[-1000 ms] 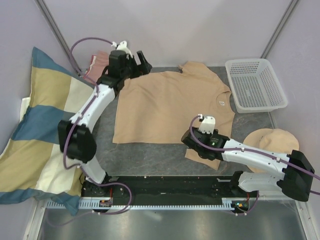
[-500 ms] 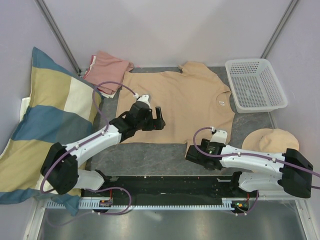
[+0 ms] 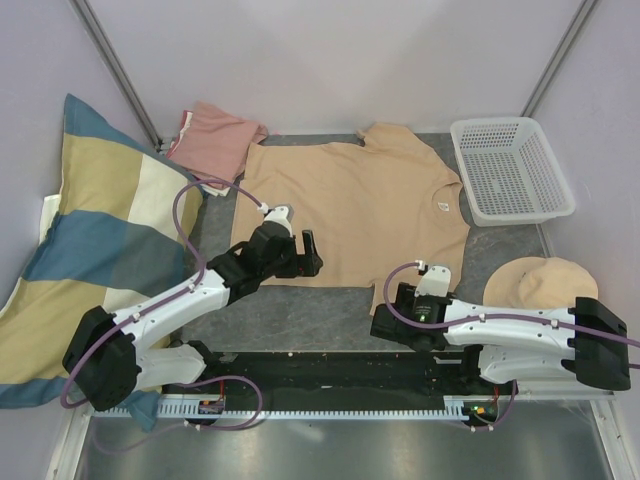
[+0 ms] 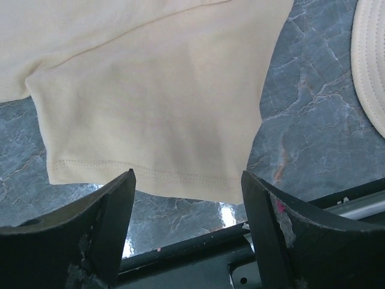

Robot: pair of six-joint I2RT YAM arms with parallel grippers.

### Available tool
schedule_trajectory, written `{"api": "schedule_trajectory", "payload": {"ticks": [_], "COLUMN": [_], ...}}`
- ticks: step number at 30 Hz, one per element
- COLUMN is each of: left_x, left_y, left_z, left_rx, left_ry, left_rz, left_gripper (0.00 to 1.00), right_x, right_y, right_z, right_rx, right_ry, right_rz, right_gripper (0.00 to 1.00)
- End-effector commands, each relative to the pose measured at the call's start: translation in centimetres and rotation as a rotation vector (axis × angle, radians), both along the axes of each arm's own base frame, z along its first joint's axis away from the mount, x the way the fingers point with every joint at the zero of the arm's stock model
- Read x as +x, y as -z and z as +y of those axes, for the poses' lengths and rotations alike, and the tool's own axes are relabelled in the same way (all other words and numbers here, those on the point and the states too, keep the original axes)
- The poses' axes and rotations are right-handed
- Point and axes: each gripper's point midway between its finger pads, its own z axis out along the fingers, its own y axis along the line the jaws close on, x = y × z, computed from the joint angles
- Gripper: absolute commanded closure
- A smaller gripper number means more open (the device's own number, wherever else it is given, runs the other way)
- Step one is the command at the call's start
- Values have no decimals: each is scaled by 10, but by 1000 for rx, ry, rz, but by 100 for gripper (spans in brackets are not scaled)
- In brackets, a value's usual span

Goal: Fold and stack the t-shirts
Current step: Flatten out the tshirt, then grap the side of the flattened tshirt closest away from the robot with both arms

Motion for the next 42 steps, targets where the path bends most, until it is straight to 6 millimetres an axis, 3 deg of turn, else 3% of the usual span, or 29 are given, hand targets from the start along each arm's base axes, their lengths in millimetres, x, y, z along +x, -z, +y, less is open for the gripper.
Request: {"api": "schedule_trajectory", "payload": {"ticks": [1, 7, 12, 15, 17, 18, 21, 26, 42], "left_x": [0, -5, -4, -3, -2, -1, 0, 2, 3], "left_y": [-7, -1, -6, -8, -9, -10, -8, -8, 4], "left_z": [-1, -3, -8, -9, -11, -11, -12, -14, -16], "left_rx": [-39, -44, -44, -39, -40, -42, -42, -44, -5], "left_ry": [-16, 7, 32, 34, 37, 32, 25, 22, 50], "left_rz": [-20, -2, -1, 1, 4, 5, 14, 17, 36], "left_gripper": [0, 0, 0, 0, 0, 0, 0, 0, 0], "right_x": [10, 28, 36, 38, 39, 42, 48, 47, 31], "right_y": [-13, -17, -7, 0, 6, 0, 6, 21, 48], "right_z": [6, 18, 21, 7, -15, -17, -30, -42, -33], "right_rx": [7, -97, -132, -81, -88, -35, 33, -19, 52], "right_ry": [-7, -32, -1, 30, 62, 75, 124, 188, 266], "right_rz": [-76, -141, -132, -126, -108, -129, -111, -50, 52], "right_gripper": [21, 21, 15, 15, 14, 14, 15, 15, 18]}}
